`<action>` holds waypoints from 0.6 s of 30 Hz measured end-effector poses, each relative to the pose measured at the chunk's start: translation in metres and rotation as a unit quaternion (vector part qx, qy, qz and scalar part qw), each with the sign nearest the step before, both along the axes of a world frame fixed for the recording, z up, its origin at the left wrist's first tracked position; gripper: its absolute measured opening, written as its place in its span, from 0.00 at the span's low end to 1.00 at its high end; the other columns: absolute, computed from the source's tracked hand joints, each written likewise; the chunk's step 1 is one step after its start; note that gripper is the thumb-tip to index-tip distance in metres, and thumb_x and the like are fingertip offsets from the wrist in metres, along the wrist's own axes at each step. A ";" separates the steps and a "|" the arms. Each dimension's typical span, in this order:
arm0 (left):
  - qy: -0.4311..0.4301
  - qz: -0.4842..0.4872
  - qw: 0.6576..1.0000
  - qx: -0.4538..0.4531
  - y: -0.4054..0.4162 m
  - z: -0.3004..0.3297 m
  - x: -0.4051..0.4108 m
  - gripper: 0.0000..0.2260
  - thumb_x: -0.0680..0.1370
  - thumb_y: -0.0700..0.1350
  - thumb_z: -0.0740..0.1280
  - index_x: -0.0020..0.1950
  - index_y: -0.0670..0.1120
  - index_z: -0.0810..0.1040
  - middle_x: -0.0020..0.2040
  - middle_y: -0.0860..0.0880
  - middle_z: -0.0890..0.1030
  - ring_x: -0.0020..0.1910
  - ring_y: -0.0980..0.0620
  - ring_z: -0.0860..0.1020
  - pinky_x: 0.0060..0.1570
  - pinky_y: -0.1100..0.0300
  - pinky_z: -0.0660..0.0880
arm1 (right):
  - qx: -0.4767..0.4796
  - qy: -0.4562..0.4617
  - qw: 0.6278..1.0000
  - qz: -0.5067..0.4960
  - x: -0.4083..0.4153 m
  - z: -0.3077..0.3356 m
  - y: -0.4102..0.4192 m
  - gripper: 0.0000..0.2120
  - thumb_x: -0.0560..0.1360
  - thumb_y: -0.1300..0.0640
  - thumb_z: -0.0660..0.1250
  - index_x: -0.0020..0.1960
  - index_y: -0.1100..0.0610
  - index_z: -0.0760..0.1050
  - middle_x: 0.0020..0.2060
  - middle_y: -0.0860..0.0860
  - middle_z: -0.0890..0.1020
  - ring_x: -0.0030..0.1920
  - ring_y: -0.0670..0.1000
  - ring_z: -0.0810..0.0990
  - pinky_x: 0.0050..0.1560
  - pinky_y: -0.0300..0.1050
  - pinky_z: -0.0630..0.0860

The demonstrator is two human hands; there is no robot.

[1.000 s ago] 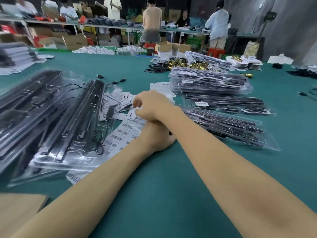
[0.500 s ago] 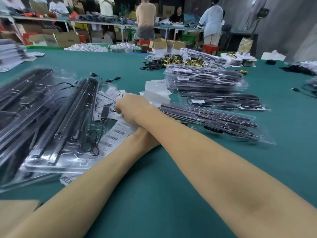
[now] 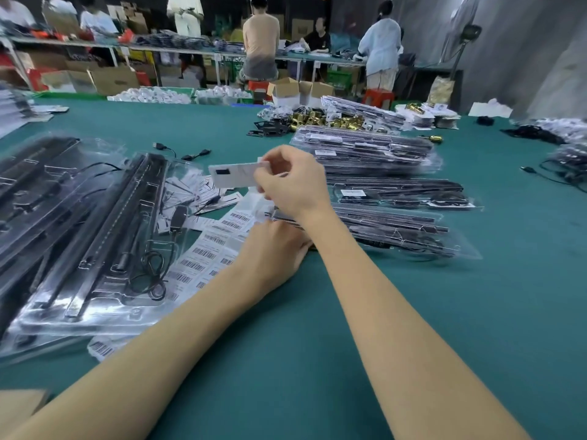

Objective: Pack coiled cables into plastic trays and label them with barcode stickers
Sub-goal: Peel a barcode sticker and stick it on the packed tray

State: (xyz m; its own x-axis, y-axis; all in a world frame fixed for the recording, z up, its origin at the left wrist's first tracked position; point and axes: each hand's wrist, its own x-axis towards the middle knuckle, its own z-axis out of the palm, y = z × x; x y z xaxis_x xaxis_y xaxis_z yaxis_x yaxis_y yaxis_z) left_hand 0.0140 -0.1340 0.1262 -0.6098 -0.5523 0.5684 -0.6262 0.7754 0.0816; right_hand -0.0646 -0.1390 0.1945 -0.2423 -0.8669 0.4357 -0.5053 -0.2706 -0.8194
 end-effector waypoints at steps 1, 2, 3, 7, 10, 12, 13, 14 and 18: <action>-0.002 -0.009 1.000 0.020 -0.002 -0.002 0.002 0.07 0.74 0.39 0.70 0.36 0.43 0.77 0.33 0.42 0.80 0.32 0.37 0.78 0.28 0.53 0.70 | -0.004 -0.029 1.000 0.005 -0.009 -0.006 0.007 0.03 0.73 0.61 0.70 0.44 0.54 0.80 0.37 0.48 0.84 0.40 0.48 0.84 0.46 0.49 0.83; -0.014 -0.013 0.999 0.035 -0.002 -0.005 0.004 0.07 0.78 0.44 0.66 0.42 0.45 0.80 0.39 0.43 0.82 0.38 0.37 0.79 0.33 0.50 0.73 | -0.009 -0.052 0.999 0.016 -0.019 -0.013 0.015 0.05 0.74 0.62 0.70 0.44 0.53 0.79 0.37 0.47 0.83 0.39 0.47 0.82 0.45 0.48 0.82; -0.031 -0.015 0.998 0.043 -0.004 -0.007 0.006 0.09 0.80 0.47 0.63 0.47 0.46 0.82 0.43 0.45 0.84 0.44 0.38 0.80 0.39 0.49 0.75 | -0.011 -0.075 0.997 0.034 -0.028 -0.020 0.023 0.07 0.74 0.64 0.70 0.45 0.52 0.79 0.38 0.48 0.83 0.38 0.47 0.81 0.43 0.48 0.82; -0.009 -0.037 0.998 0.047 -0.009 -0.008 0.013 0.09 0.80 0.49 0.66 0.55 0.50 0.84 0.49 0.46 0.85 0.47 0.39 0.81 0.42 0.51 0.76 | -0.006 -0.058 0.996 0.066 -0.056 -0.049 0.054 0.11 0.73 0.68 0.71 0.50 0.53 0.79 0.40 0.50 0.84 0.38 0.49 0.83 0.42 0.47 0.82; -0.019 -0.036 0.997 0.058 -0.012 -0.012 0.013 0.11 0.80 0.50 0.65 0.57 0.49 0.85 0.48 0.43 0.85 0.48 0.38 0.81 0.42 0.50 0.77 | -0.012 0.003 0.999 0.037 -0.072 -0.061 0.068 0.11 0.71 0.67 0.71 0.47 0.51 0.80 0.40 0.45 0.84 0.40 0.48 0.84 0.45 0.45 0.83; -0.025 -0.042 0.997 0.060 -0.014 -0.012 0.014 0.11 0.81 0.51 0.64 0.59 0.52 0.84 0.50 0.46 0.85 0.51 0.41 0.81 0.44 0.50 0.77 | -0.011 0.079 0.997 0.016 -0.076 -0.063 0.073 0.10 0.70 0.64 0.70 0.45 0.49 0.79 0.37 0.43 0.83 0.40 0.45 0.85 0.45 0.44 0.82; -0.021 -0.049 0.997 0.062 -0.013 -0.010 0.014 0.11 0.81 0.50 0.65 0.58 0.53 0.84 0.51 0.47 0.85 0.52 0.42 0.80 0.44 0.51 0.76 | -0.017 0.121 0.993 -0.003 -0.075 -0.065 0.075 0.10 0.70 0.63 0.70 0.44 0.49 0.78 0.37 0.41 0.83 0.40 0.43 0.85 0.45 0.46 0.82; -0.007 -0.057 0.997 0.058 -0.013 -0.010 0.014 0.10 0.80 0.50 0.65 0.57 0.53 0.84 0.51 0.49 0.85 0.52 0.43 0.80 0.43 0.52 0.76 | -0.031 0.155 0.987 -0.026 -0.073 -0.066 0.076 0.09 0.70 0.62 0.70 0.44 0.48 0.78 0.37 0.40 0.83 0.40 0.42 0.85 0.44 0.47 0.82; -0.011 -0.052 0.998 0.043 -0.010 -0.009 0.015 0.12 0.81 0.52 0.64 0.63 0.57 0.82 0.53 0.50 0.85 0.53 0.44 0.81 0.45 0.51 0.77 | -0.094 0.238 0.956 -0.144 -0.067 -0.071 0.078 0.07 0.71 0.59 0.72 0.46 0.48 0.82 0.38 0.43 0.85 0.38 0.50 0.85 0.40 0.49 0.80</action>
State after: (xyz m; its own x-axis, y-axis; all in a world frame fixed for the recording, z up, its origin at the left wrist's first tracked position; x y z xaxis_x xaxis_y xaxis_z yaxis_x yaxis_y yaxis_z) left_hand 0.0292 -0.1435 0.1169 -0.6781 -0.5317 0.5074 -0.5456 0.8267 0.1372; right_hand -0.1317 -0.0615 0.1239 -0.1941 -0.6900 0.6973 -0.8845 -0.1844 -0.4286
